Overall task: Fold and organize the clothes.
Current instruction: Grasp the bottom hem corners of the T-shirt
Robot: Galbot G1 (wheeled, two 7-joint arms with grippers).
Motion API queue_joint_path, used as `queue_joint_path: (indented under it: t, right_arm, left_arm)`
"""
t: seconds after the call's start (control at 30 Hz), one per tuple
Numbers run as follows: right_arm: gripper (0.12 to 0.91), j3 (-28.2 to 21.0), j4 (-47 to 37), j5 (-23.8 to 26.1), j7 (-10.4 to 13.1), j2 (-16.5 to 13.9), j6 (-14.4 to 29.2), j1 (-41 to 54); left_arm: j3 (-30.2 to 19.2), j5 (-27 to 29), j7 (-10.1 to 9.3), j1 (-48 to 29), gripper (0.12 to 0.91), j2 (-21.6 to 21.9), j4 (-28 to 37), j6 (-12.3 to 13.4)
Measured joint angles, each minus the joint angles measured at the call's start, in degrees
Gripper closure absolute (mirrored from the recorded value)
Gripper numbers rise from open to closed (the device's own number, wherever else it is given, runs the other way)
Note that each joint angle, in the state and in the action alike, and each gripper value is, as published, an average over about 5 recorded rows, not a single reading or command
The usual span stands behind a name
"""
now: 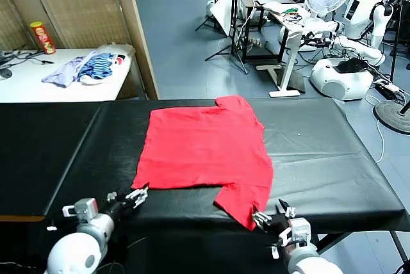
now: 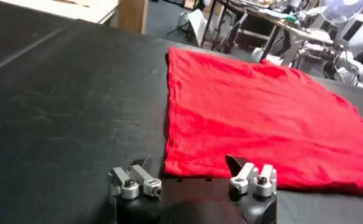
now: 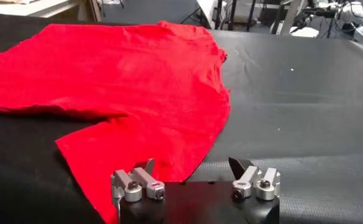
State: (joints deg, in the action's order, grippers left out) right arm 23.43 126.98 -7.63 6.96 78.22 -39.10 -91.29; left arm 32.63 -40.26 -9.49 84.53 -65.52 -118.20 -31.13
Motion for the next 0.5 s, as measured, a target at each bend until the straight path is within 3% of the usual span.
queue_joint_path:
  t: [0.07,0.2,0.27,0.37,0.5]
  right_arm:
    - [0.333,-0.1,-0.2,0.0,0.0,0.1,0.0,0.0]
    - [0.546,-0.4,-1.0,0.3,-0.1,0.4,0.3,0.0]
    - [0.662,-0.6,-1.3,0.3,-0.1,0.6,0.5,-0.1]
    - [0.820,-0.6,-1.5,0.4,0.2,0.9,0.7,-0.4]
    - [0.900,-0.3,-0.7,0.4,0.8,0.9,0.5,-1.3]
  left_arm:
    - [0.0,0.0,0.10,-0.1,0.232,0.0,0.3,0.2]
    - [-0.2,0.2,0.29,-0.4,0.256,-0.4,1.3,0.7]
    - [-0.3,0.4,0.40,-0.3,0.325,-0.5,1.7,1.0]
    - [-0.4,0.7,0.71,0.0,0.486,-0.6,1.8,1.2]
    - [-0.6,1.1,0.97,0.4,0.704,-0.8,1.8,1.4]
